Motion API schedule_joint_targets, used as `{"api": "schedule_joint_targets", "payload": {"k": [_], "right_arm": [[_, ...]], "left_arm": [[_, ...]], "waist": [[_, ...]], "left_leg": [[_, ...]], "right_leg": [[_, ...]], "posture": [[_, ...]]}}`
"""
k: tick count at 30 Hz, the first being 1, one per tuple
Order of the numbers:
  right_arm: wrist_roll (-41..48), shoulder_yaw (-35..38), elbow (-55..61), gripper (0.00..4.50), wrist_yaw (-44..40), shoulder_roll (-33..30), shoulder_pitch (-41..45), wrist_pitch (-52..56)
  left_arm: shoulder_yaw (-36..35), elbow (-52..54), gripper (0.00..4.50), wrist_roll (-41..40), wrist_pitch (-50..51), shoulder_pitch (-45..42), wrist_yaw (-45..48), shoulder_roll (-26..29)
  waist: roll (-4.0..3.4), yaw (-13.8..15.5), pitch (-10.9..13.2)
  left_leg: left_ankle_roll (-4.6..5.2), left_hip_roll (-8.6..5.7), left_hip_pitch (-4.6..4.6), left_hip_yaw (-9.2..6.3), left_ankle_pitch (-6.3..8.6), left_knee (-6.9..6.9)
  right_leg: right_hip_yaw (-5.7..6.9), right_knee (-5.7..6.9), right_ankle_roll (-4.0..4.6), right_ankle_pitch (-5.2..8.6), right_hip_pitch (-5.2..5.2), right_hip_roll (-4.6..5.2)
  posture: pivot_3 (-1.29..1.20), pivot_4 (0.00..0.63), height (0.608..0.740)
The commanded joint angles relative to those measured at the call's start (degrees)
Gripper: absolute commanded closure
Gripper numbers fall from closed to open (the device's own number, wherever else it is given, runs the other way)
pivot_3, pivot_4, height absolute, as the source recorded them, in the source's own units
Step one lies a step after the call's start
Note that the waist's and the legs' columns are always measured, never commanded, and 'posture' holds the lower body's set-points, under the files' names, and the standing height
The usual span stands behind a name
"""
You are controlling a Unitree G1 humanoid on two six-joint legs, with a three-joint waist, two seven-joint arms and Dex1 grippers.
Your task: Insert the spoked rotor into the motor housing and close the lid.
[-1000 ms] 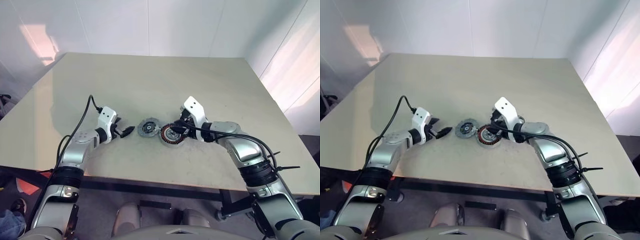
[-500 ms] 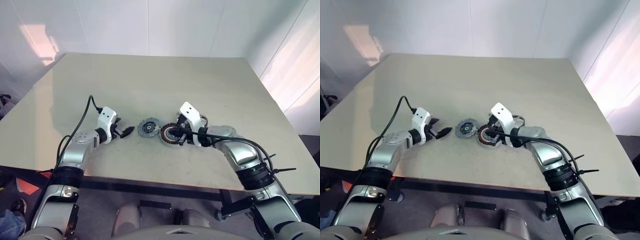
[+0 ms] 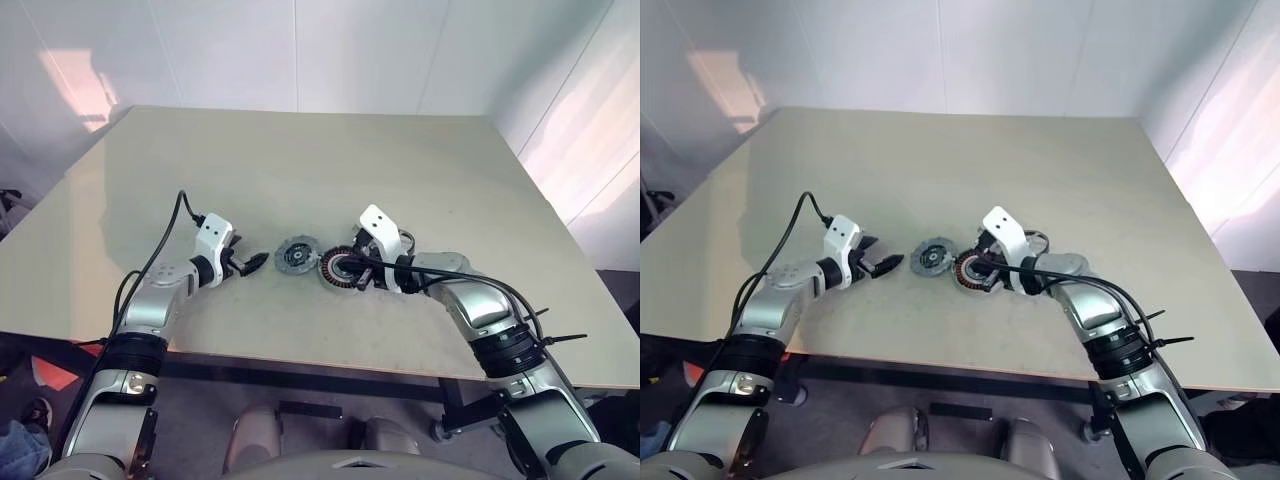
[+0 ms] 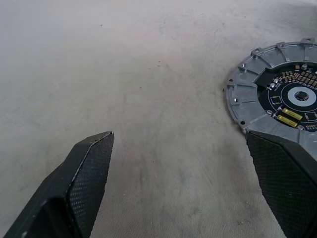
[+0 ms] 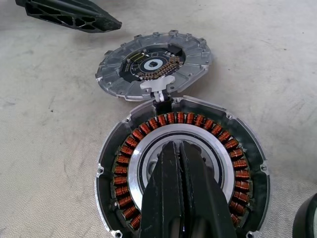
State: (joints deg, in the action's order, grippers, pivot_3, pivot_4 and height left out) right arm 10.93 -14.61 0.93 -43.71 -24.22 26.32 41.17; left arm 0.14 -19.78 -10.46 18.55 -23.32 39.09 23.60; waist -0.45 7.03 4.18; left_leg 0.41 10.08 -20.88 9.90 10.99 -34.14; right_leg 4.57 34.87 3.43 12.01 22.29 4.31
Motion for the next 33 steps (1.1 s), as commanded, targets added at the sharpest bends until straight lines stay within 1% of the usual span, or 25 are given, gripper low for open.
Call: {"api": "schedule_joint_targets", "payload": {"k": [1, 8, 11, 14, 15, 16, 17, 20, 23, 27, 30, 33], "right_arm": [[1.6, 2.6, 3.5, 4.44, -0.4, -0.7, 2.7, 0.4], [0.7, 7.1, -0.2, 4.44, 2.8, -2.0, 5.7, 0.1], [0.8, 12.0, -4.7, 4.44, 6.4, -2.9, 7.1, 1.1], [1.0, 16.9, -7.2, 3.83, 8.9, -5.5, 6.8, 2.2], [1.1, 18.1, -7.4, 3.54, 9.7, -6.2, 6.5, 2.7], [1.5, 19.7, -7.5, 3.12, 10.4, -6.8, 6.3, 3.5], [3.5, 22.5, -7.1, 2.84, 10.8, -6.9, 6.2, 5.5], [9.8, 31.2, -5.5, 2.84, 12.2, -6.2, 6.2, 13.7], [17.2, 41.0, -5.0, 2.84, 15.2, -3.4, 7.0, 25.6], [22.0, 51.0, -5.9, 2.84, 20.6, 0.6, 9.2, 36.8], [22.7, 55.5, -6.4, 2.84, 24.3, 3.2, 9.9, 41.8], [22.7, 57.7, -5.8, 2.84, 27.0, 5.8, 10.2, 45.0]], "left_arm": [[-0.8, 1.3, 0.00, -0.3, -0.7, -0.9, -0.2, 0.2], [-0.7, 1.0, 0.00, -0.2, -0.8, -1.1, -0.3, 0.0], [-0.6, 1.2, 0.00, -0.3, -0.8, -0.9, -0.3, -0.1], [-0.5, 1.3, 0.00, -0.3, -0.8, -0.7, -0.2, -0.3], [-0.4, 1.3, 0.00, -0.3, -0.8, -0.7, -0.2, -0.3], [-0.4, 1.1, 0.00, -0.2, -0.8, -0.7, -0.1, -0.4], [-0.3, 1.0, 0.00, -0.2, -0.9, -0.7, -0.1, -0.4], [0.1, 0.5, 0.00, 0.0, -1.2, -0.9, 0.3, -0.6], [0.4, -0.1, 0.00, 0.3, -1.4, -1.4, 0.7, -0.7], [0.4, -0.5, 0.00, 0.5, -1.6, -1.6, 1.2, -0.7], [0.4, -0.5, 0.00, 0.5, -1.6, -1.7, 1.3, -0.7], [0.4, -0.5, 0.00, 0.6, -1.5, -1.8, 1.4, -0.6]], "waist": [[0.00, 0.0, 0.0], [0.00, 0.0, 0.0], [0.00, 0.1, 0.0], [0.00, 0.2, 0.0], [-0.01, 0.2, 0.0], [0.00, 0.1, 0.0], [0.00, 0.1, 0.0], [-0.01, 0.0, 0.0], [-0.01, 0.0, 0.0], [-0.10, 0.1, 0.0], [-0.14, 0.2, -0.1], [-0.14, 0.3, -0.1]], "left_leg": [[0.00, 0.00, -0.01, 0.00, 0.00, 0.00], [0.00, 0.00, -0.03, 0.00, 0.00, 0.00], [-0.01, -0.02, -0.03, 0.00, 0.00, 0.00], [-0.02, -0.06, -0.07, 0.00, -0.01, -0.01], [-0.02, -0.07, -0.08, 0.00, -0.02, -0.01], [-0.05, -0.08, -0.11, 0.00, -0.03, -0.01], [-0.07, -0.07, -0.11, 0.00, -0.05, -0.01], [-0.06, -0.05, -0.11, 0.00, -0.04, 0.02], [-0.02, -0.05, -0.09, 0.01, -0.02, 0.01], [-0.02, -0.04, -0.04, 0.02, -0.02, 0.01], [-0.09, -0.04, -0.04, 0.02, -0.07, 0.01], [-0.15, -0.05, -0.04, 0.02, -0.10, 0.01]], "right_leg": [[0.00, 0.00, 0.01, 0.00, 0.01, 0.00], [0.00, 0.00, 0.08, -0.04, 0.02, 0.00], [0.00, 0.00, 0.08, -0.05, 0.01, 0.00], [0.00, -0.01, 0.34, -0.19, 0.02, 0.01], [0.00, -0.01, 0.35, -0.20, 0.02, 0.02], [-0.01, -0.01, 0.35, -0.20, 0.05, 0.02], [-0.01, -0.01, 0.36, -0.21, 0.05, 0.02], [-0.01, 0.00, 0.37, -0.21, 0.08, 0.01], [-0.01, 0.00, 0.38, -0.22, 0.08, 0.00], [0.00, 0.02, 0.37, -0.22, 0.07, 0.00], [0.00, 0.02, 0.33, -0.19, 0.07, 0.01], [0.00, 0.02, 0.23, -0.13, 0.08, 0.01]], "posture": [[0.00, 0.000, 0.740], [0.00, 0.000, 0.740], [0.00, 0.000, 0.740], [0.00, 0.000, 0.740], [0.00, 0.000, 0.740], [0.00, 0.000, 0.740], [0.00, 0.000, 0.740], [0.00, 0.000, 0.740], [0.00, 0.000, 0.740], [0.00, 0.000, 0.740], [0.00, 0.000, 0.740], [0.00, 0.000, 0.740]]}}
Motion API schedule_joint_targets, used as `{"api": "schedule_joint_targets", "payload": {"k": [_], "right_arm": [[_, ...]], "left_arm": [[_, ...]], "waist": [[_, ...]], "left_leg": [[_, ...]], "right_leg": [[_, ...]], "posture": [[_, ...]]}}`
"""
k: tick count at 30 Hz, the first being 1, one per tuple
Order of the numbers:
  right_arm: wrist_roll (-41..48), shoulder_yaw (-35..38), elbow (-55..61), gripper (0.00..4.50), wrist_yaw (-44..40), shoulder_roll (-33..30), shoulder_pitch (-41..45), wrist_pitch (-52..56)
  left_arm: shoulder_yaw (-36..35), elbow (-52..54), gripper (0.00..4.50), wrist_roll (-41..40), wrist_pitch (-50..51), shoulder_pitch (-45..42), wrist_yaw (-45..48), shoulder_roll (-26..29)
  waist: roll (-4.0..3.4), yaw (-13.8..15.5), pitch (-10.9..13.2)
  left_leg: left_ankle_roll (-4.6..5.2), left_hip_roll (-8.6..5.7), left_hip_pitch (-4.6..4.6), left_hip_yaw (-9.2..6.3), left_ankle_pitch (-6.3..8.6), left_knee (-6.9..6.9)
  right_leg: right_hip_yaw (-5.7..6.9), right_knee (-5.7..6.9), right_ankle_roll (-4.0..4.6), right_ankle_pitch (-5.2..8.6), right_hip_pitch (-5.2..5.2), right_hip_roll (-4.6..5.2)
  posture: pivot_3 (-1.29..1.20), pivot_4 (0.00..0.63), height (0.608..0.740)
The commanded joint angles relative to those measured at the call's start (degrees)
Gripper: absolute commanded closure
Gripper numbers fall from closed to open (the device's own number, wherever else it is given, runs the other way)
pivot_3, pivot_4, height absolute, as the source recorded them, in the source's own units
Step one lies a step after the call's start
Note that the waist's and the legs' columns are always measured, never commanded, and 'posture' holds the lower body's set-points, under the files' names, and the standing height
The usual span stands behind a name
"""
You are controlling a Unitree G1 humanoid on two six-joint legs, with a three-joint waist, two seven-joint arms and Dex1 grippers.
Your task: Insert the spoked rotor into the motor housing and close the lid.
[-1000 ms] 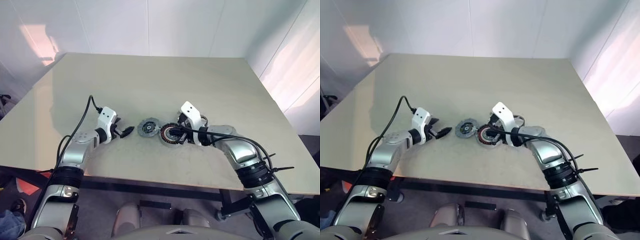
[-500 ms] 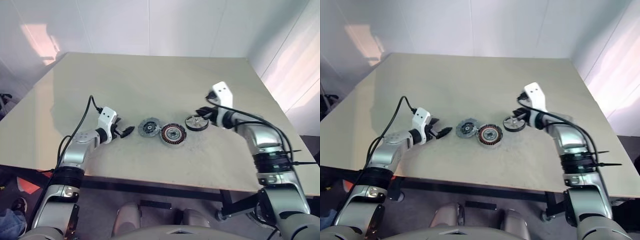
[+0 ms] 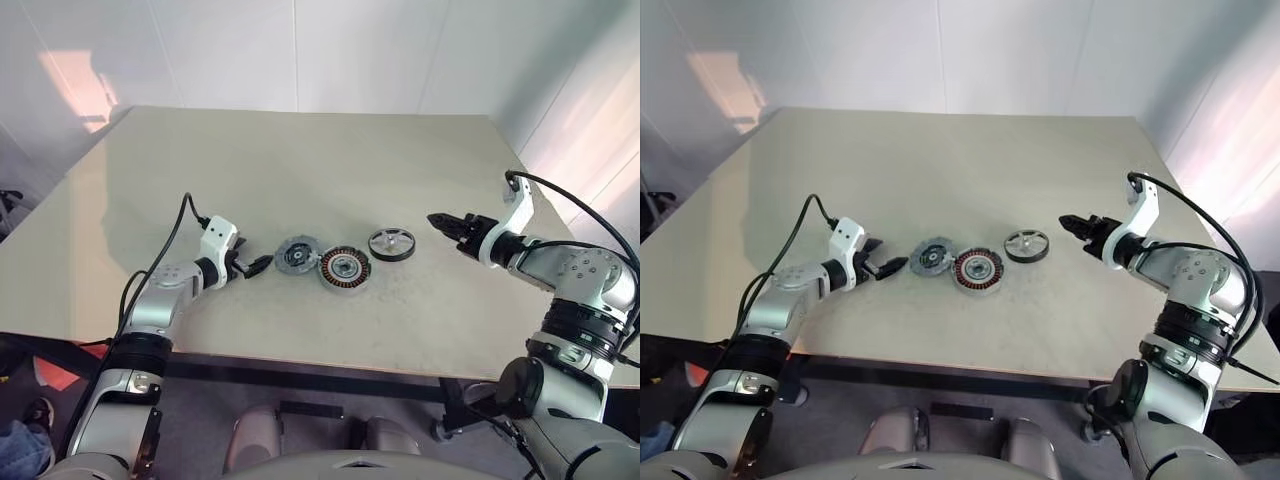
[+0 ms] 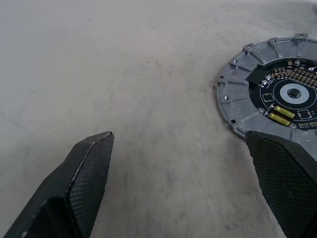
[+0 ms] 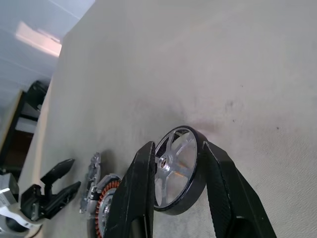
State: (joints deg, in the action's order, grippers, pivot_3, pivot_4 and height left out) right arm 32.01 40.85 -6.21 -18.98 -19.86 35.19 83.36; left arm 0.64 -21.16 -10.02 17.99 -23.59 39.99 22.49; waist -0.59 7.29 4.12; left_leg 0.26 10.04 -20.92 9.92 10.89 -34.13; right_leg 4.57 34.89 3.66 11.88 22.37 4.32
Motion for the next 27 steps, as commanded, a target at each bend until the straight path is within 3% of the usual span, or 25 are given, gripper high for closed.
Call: {"api": "schedule_joint_targets", "payload": {"k": [1, 22, 25, 27], "right_arm": [[1.3, 2.2, 1.4, 2.84, 2.6, 1.9, 1.0, 3.2], [1.5, 0.4, -0.3, 2.84, 4.6, 7.4, -1.2, 2.4], [1.1, 0.4, -1.3, 3.44, 4.9, 8.0, -1.1, 1.6], [1.4, 0.5, -1.5, 4.07, 5.0, 8.0, -1.1, 1.4]], "left_arm": [[-0.1, 0.9, 0.00, 0.2, -0.9, -1.5, 0.5, 0.6], [-0.5, 1.7, 0.00, 0.0, -0.6, -0.9, 0.1, 0.9], [-0.5, 1.7, 0.00, 0.0, -0.6, -1.0, 0.0, 0.9], [-0.6, 1.9, 0.00, -0.1, -0.6, -0.9, 0.0, 0.9]], "waist": [[-0.01, 0.0, 0.0], [-0.05, -0.1, 0.0], [-0.05, -0.1, 0.0], [-0.05, -0.1, 0.0]], "left_leg": [[0.00, 0.00, -0.01, 0.00, 0.00, 0.01], [-0.08, -0.01, -0.03, 0.00, -0.04, 0.10], [-0.09, -0.01, -0.03, 0.00, -0.04, 0.11], [-0.09, -0.02, -0.03, 0.00, -0.04, 0.11]], "right_leg": [[0.00, 0.00, 0.00, 0.00, 0.01, 0.00], [0.00, -0.01, -0.24, 0.13, 0.06, 0.01], [0.00, -0.01, -0.24, 0.13, 0.06, 0.01], [0.00, -0.01, -0.24, 0.13, 0.06, 0.01]], "posture": [[0.00, 0.000, 0.740], [0.00, 0.000, 0.740], [0.00, 0.000, 0.740], [0.00, 0.000, 0.740]]}}
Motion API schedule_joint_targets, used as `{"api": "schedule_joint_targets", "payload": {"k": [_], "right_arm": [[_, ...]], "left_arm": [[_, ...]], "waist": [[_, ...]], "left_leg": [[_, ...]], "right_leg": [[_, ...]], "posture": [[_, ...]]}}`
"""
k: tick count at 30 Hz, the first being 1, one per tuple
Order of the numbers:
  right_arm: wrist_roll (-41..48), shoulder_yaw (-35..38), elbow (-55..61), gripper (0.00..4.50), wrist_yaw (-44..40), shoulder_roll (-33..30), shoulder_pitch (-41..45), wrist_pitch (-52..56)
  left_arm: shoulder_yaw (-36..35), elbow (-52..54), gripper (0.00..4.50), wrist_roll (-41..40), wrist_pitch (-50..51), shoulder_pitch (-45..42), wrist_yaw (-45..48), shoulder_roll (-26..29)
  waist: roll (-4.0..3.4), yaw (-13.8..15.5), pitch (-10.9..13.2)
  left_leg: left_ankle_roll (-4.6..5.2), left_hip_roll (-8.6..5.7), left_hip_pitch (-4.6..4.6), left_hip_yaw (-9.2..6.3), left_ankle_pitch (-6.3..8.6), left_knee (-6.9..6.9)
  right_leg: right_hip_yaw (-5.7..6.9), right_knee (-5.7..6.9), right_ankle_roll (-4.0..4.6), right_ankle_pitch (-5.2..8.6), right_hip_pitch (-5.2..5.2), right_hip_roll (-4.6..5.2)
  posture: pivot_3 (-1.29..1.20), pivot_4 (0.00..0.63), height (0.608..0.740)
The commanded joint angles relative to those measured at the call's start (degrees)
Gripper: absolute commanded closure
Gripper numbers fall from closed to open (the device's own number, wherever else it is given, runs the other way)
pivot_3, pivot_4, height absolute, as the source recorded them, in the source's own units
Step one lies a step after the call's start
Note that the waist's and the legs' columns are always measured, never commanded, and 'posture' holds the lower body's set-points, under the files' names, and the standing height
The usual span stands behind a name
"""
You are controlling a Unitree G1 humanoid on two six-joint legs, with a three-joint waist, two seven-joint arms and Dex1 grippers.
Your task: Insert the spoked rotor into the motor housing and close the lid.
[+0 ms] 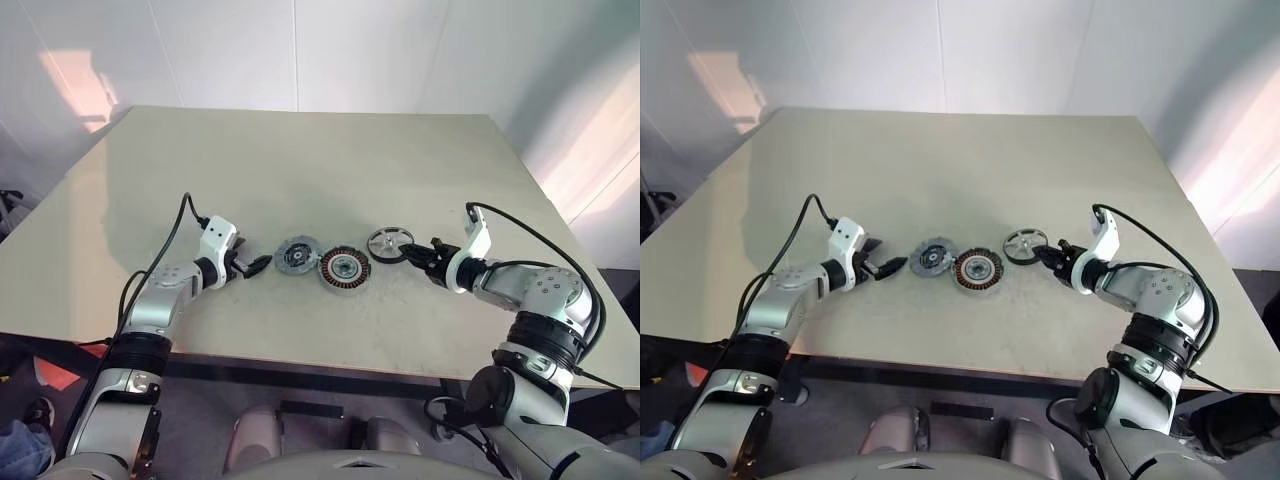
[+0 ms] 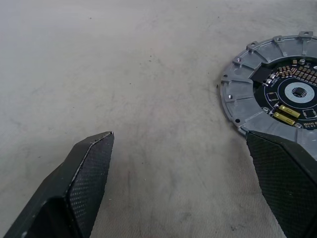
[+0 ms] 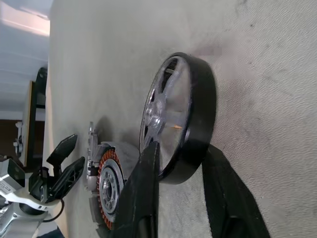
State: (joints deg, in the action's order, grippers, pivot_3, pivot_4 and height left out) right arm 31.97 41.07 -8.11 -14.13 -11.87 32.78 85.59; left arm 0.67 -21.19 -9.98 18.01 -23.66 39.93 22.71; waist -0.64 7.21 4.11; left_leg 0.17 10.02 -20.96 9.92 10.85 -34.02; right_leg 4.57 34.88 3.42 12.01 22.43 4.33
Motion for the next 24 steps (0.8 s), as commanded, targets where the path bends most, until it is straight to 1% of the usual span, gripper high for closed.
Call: {"api": "schedule_joint_targets", "payload": {"k": [1, 4, 8, 10, 12, 14, 15, 19, 22, 24], "right_arm": [[1.7, 0.3, 0.5, 4.21, -0.1, -0.1, 1.4, -0.9], [3.4, 1.9, 1.5, 4.20, -0.6, 0.2, 2.6, -0.3], [7.2, 9.8, 0.6, 4.20, 0.4, 1.7, 7.6, 1.6], [8.6, 11.3, 1.8, 4.20, 0.2, 2.2, 9.0, 4.4], [11.7, 9.5, 4.6, 4.20, -0.6, 2.1, 8.4, 6.5], [15.5, 6.5, 6.2, 4.20, 0.6, 2.3, 6.8, 6.9], [17.4, 4.8, 6.8, 4.20, 1.5, 2.3, 5.7, 6.9], [26.1, -1.2, 8.3, 4.20, 6.2, 2.1, 1.0, 6.9], [31.0, -3.1, 8.1, 4.20, 10.7, 2.7, -1.1, 6.9], [33.7, -4.0, 8.1, 4.20, 13.4, 2.9, -2.3, 6.9]], "left_arm": [[-0.7, 1.9, 0.00, -0.1, -0.6, -0.7, 0.1, 0.8], [-0.8, 1.8, 0.00, -0.1, -0.7, -0.6, 0.0, 0.9], [-0.7, 1.7, 0.00, -0.1, -0.8, -0.6, 0.0, 0.7], [-0.7, 1.6, 0.00, -0.1, -0.8, -0.6, 0.1, 0.7], [-0.6, 1.6, 0.00, -0.1, -0.8, -0.6, 0.2, 0.7], [-0.6, 1.5, 0.00, -0.1, -0.8, -0.7, 0.3, 0.7], [-0.5, 1.4, 0.00, 0.0, -0.8, -0.8, 0.3, 0.7], [-0.3, 1.1, 0.00, 0.1, -0.9, -1.2, 0.4, 0.6], [-0.3, 1.4, 0.00, 0.1, -0.9, -0.9, 0.4, 0.6], [-0.3, 1.6, 0.00, 0.1, -0.9, -0.7, 0.3, 0.6]], "waist": [[0.00, 0.0, 0.0], [0.00, 0.0, 0.0], [-0.05, -0.1, 0.0], [-0.05, -0.1, 0.0], [-0.06, 0.0, 0.0], [-0.06, 0.0, 0.0], [-0.06, 0.1, 0.0], [-0.06, 0.1, 0.0], [-0.06, 0.1, 0.0], [-0.06, 0.1, 0.0]], "left_leg": [[0.00, 0.00, 0.00, 0.00, 0.00, 0.00], [-0.01, 0.00, 0.00, 0.00, 0.00, 0.00], [-0.02, 0.00, -0.02, 0.01, -0.01, 0.01], [-0.04, 0.01, -0.02, 0.01, -0.02, 0.02], [-0.05, 0.00, 0.00, 0.01, -0.03, 0.08], [-0.05, -0.01, -0.02, 0.01, -0.03, 0.14], [-0.05, -0.01, -0.03, 0.01, -0.03, 0.16], [-0.09, -0.04, -0.02, 0.01, -0.06, 0.29], [-0.16, -0.05, -0.02, 0.01, -0.10, 0.34], [-0.22, -0.06, -0.01, 0.01, -0.14, 0.39]], "right_leg": [[0.00, 0.00, 0.00, 0.00, 0.00, 0.00], [0.00, 0.00, 0.00, 0.00, 0.00, 0.00], [-0.01, 0.01, 0.00, 0.00, 0.06, 0.00], [-0.01, 0.02, 0.00, 0.00, 0.06, 0.00], [-0.01, 0.01, 0.00, 0.00, 0.05, 0.00], [0.00, 0.00, 0.02, -0.01, 0.08, 0.00], [0.00, -0.01, 0.26, -0.15, 0.09, 0.00], [-0.01, -0.09, 0.30, -0.17, 0.10, 0.00], [-0.01, -0.10, -0.01, 0.01, 0.13, 0.02], [-0.01, -0.10, -0.02, 0.02, 0.14, 0.01]], "posture": [[0.00, 0.000, 0.740], [0.00, 0.000, 0.740], [0.00, 0.000, 0.740], [0.00, 0.000, 0.740], [0.00, 0.000, 0.740], [0.00, 0.000, 0.740], [0.00, 0.000, 0.740], [0.00, 0.000, 0.740], [0.00, 0.000, 0.740], [0.00, 0.000, 0.740]]}}
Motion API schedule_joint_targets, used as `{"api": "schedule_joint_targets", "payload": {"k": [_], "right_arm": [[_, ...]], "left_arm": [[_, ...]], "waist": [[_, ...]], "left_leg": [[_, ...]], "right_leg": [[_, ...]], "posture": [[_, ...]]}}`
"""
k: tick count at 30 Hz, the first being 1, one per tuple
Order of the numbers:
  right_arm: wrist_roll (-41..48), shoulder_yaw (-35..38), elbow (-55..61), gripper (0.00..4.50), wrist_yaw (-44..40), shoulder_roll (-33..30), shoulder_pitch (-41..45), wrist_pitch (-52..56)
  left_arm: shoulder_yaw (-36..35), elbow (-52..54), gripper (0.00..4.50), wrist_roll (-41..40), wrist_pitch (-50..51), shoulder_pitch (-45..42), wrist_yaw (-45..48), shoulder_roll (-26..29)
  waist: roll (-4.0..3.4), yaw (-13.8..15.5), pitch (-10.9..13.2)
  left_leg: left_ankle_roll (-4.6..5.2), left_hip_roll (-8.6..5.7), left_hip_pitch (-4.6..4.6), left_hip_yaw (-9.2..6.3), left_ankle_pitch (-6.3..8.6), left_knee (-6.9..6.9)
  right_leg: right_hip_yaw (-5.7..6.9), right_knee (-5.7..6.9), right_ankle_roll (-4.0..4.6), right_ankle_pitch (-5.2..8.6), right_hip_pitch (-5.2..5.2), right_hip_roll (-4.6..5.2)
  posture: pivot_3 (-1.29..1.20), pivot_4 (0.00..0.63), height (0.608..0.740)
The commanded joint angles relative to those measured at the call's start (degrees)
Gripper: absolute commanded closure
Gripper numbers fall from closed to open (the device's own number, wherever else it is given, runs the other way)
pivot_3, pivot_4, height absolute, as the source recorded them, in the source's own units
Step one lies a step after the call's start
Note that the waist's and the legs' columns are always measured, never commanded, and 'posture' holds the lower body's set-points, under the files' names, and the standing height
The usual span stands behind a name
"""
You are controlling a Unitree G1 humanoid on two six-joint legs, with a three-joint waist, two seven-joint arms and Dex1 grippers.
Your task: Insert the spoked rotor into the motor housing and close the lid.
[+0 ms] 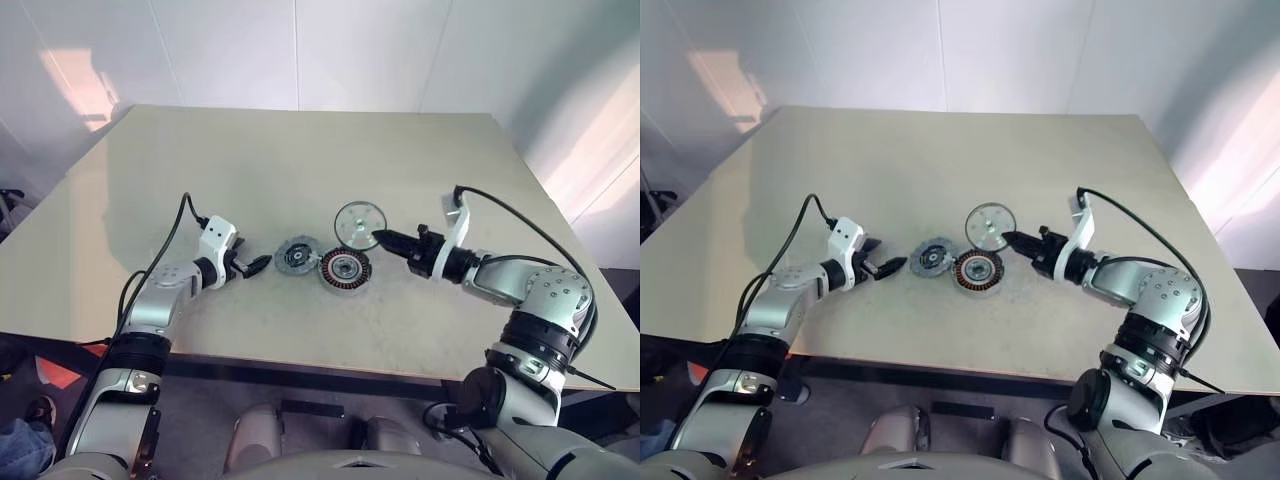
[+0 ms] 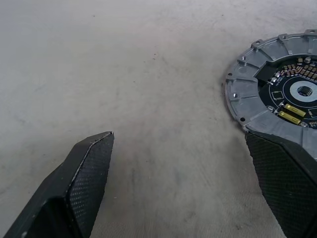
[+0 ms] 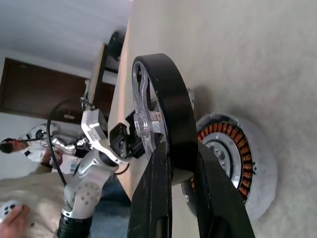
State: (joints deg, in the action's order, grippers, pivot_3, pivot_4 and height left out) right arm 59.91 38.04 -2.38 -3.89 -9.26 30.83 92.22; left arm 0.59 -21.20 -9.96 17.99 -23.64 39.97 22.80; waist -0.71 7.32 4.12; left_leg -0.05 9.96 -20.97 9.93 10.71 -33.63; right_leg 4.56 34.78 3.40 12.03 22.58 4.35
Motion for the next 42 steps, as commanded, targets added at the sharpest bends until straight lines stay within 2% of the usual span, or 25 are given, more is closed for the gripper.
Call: {"api": "schedule_joint_targets", "payload": {"k": [1, 16, 26, 36, 42], "right_arm": [[6.8, -1.5, 2.2, 4.20, 4.4, 0.3, -0.9, 0.3], [22.5, -4.6, 2.6, 4.20, 18.9, -0.4, -6.3, -0.4], [33.8, -12.8, 1.6, 4.20, 26.5, -3.4, -9.5, -9.0], [42.0, -20.9, 0.6, 4.20, 30.5, -8.6, -11.1, -17.7], [44.0, -24.6, 2.8, 2.17, 30.3, -11.9, -11.6, -21.3]], "left_arm": [[-0.2, 1.7, 0.00, 0.1, -0.8, -0.7, 0.2, 0.5], [-0.2, 1.8, 0.00, 0.1, -0.7, -0.4, 0.1, 0.5], [-0.3, 1.8, 0.00, 0.1, -0.6, -0.5, 0.0, 0.5], [-0.8, 1.9, 0.00, 0.0, -0.8, -0.3, -0.4, 0.7], [-0.8, 1.5, 0.00, 0.0, -0.9, -0.5, -0.5, 0.6]], "waist": [[0.00, 0.0, 0.0], [0.01, 0.0, 0.0], [0.01, 0.0, 0.0], [0.03, 0.1, 0.0], [0.03, 0.1, 0.0]], "left_leg": [[-0.02, 0.00, 0.01, 0.00, -0.01, 0.02], [-0.28, -0.06, 0.01, -0.01, -0.17, 0.38], [-0.28, -0.07, -0.01, -0.01, -0.17, 0.39], [-0.28, -0.08, -0.08, -0.02, -0.17, 0.39], [-0.28, -0.10, -0.14, -0.03, -0.17, 0.38]], "right_leg": [[0.00, 0.00, 0.00, 0.00, 0.00, 0.00], [0.00, -0.03, -0.02, 0.01, 0.16, 0.00], [-0.01, -0.04, -0.04, 0.02, 0.17, 0.00], [0.00, -0.06, -0.09, 0.03, 0.20, 0.00], [0.00, -0.05, -0.11, 0.03, 0.24, 0.00]], "posture": [[0.00, 0.000, 0.740], [0.00, 0.000, 0.740], [0.00, 0.000, 0.740], [0.00, 0.000, 0.740], [0.00, 0.000, 0.740]]}}
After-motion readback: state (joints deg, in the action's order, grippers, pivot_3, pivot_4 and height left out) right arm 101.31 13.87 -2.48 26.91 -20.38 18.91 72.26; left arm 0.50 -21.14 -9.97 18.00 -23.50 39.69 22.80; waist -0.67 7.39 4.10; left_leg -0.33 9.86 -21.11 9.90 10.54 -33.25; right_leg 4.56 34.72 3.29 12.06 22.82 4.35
